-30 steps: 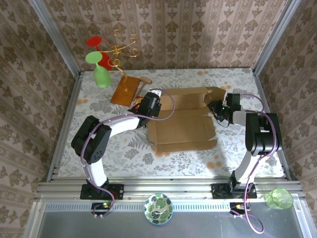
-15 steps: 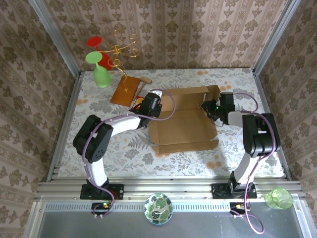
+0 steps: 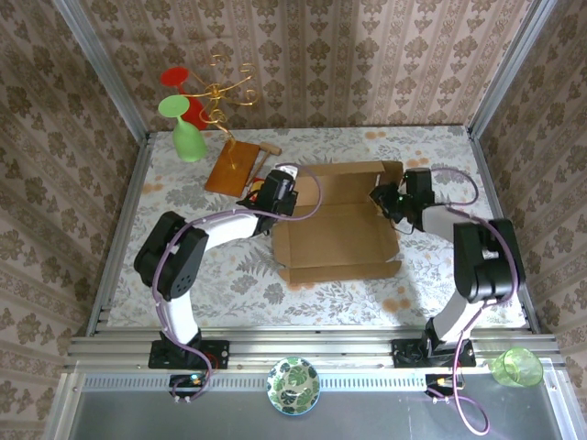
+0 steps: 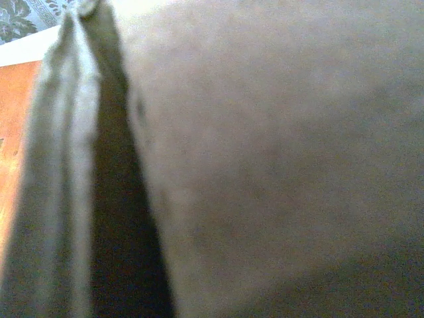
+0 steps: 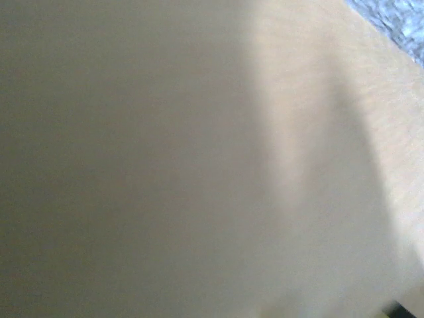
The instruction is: Fold the paper box
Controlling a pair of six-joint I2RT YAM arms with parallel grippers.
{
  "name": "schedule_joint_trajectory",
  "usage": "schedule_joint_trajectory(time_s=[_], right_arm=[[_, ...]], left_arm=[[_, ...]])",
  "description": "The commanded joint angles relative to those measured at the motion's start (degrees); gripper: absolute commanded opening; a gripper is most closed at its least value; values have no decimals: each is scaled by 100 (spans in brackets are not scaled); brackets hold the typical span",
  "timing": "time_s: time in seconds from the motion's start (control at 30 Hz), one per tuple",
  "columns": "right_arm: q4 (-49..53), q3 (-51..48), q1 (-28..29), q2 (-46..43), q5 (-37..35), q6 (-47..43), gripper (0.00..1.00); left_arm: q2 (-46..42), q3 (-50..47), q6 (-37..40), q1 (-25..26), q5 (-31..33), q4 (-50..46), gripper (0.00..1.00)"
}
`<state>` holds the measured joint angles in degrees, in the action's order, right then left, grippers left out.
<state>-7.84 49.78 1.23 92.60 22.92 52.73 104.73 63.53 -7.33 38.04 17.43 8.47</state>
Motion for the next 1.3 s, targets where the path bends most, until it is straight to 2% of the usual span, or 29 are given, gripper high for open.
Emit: schedule_joint_trajectory(time_s=[0.0, 0.1, 0.2, 0.3, 0.37, 0.57, 0.77, 0.93, 1.27], right_arm=[[597, 145, -260, -1059, 213, -564, 35], [740, 130, -550, -1796, 446, -897, 34], [1043, 173, -1045, -2104, 370, -1247, 32], [791, 93, -1640, -1858, 451, -1373, 29], [931, 340, -1777, -1382, 506, -1886, 26], [1402, 1287, -1784, 158, 1127, -3212, 27], [1609, 1717, -1491, 762, 1417, -3781, 28], [1475, 1338, -1111, 447, 1236, -3830, 27], [1547, 750, -901, -257, 1171, -3953, 25]], left_arm=[[-307, 59, -29, -211, -260, -210, 0], [-408, 76, 42, -344, -548, -240, 0], [-469, 145, 50, -458, -838, -350, 0], [-510, 179, 58, -558, -1077, -471, 0], [-502, 176, 87, -610, -1254, -501, 0], [-344, 230, 113, -740, -1679, -602, 0], [-212, 322, 122, -781, -1711, -668, 0], [-130, 358, 24, -763, -1612, -611, 0], [26, 433, -50, -693, -1471, -580, 0]])
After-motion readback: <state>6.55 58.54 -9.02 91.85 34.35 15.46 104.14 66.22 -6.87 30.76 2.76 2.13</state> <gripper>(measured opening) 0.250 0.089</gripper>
